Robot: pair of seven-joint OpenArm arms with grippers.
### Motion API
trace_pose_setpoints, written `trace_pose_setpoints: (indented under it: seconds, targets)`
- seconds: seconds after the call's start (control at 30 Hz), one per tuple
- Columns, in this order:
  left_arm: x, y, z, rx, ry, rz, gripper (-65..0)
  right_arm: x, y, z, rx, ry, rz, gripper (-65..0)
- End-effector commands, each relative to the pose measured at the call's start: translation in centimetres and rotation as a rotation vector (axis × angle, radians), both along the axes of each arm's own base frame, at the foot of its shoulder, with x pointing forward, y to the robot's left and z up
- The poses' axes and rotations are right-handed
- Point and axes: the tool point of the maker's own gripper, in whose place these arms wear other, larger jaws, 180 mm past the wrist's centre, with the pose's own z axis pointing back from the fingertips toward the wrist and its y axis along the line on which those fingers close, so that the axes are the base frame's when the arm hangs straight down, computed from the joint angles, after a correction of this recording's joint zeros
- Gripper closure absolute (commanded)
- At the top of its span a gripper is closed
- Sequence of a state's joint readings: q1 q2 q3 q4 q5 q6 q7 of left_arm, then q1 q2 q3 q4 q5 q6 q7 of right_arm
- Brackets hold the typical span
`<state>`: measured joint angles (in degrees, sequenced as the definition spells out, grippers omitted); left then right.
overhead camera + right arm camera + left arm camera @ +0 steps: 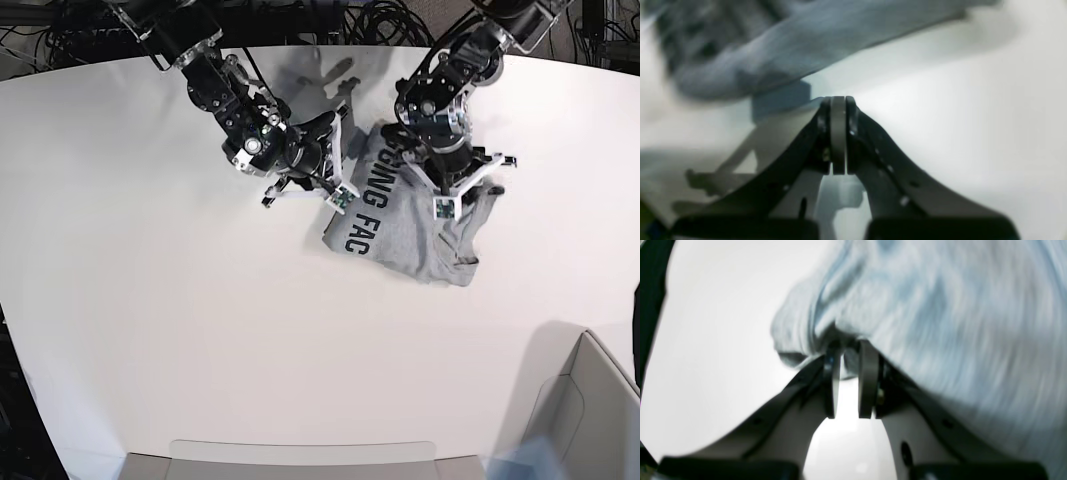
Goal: Fold the T-shirt properly
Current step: 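Flip the bundle over with both grippers, lettering side up, then rotate and square the folded shirt with both grippers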
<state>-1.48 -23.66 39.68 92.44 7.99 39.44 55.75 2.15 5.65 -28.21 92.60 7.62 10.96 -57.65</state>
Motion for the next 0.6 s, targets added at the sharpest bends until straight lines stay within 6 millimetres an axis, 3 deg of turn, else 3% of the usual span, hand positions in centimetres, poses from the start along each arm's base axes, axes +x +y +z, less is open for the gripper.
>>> trace_pose_setpoints:
  seconds: [0.0,0.1,0.23,0.37,0.47,0.53,0.57]
  targets:
    - [2.2,0.4,2.2,0.034,-0.097,-0.011,-9.9,0.1,1.8,1.5,0.06,-0.029,0.015,0.0]
    - [4.6,0.2,4.1,0.05,-0.145,-0.047,-9.9,-0.8,3.0,2.5,0.103,-0.037,0.022,0.0]
    - [5.6,4.3,6.5,0.037,-0.212,0.093,-9.9,0.0,3.2,6.5,0.168,-0.137,0.018,0.0]
    - [4.9,6.8,9.8,-0.013,-0.31,0.184,-9.9,3.5,-0.6,10.0,0.197,-0.242,-0.145,0.0]
    - [3.5,5.5,11.7,-0.066,-0.364,0.156,-9.9,6.8,-4.5,10.4,0.168,-0.278,-0.278,0.0]
    - [1.9,3.3,11.6,-0.104,-0.352,0.096,-10.0,8.2,-5.8,9.7,0.144,-0.269,-0.314,0.0]
    - [1.1,1.2,11.2,-0.126,-0.323,0.027,-10.0,8.9,-6.6,9.0,0.125,-0.255,-0.336,0.0]
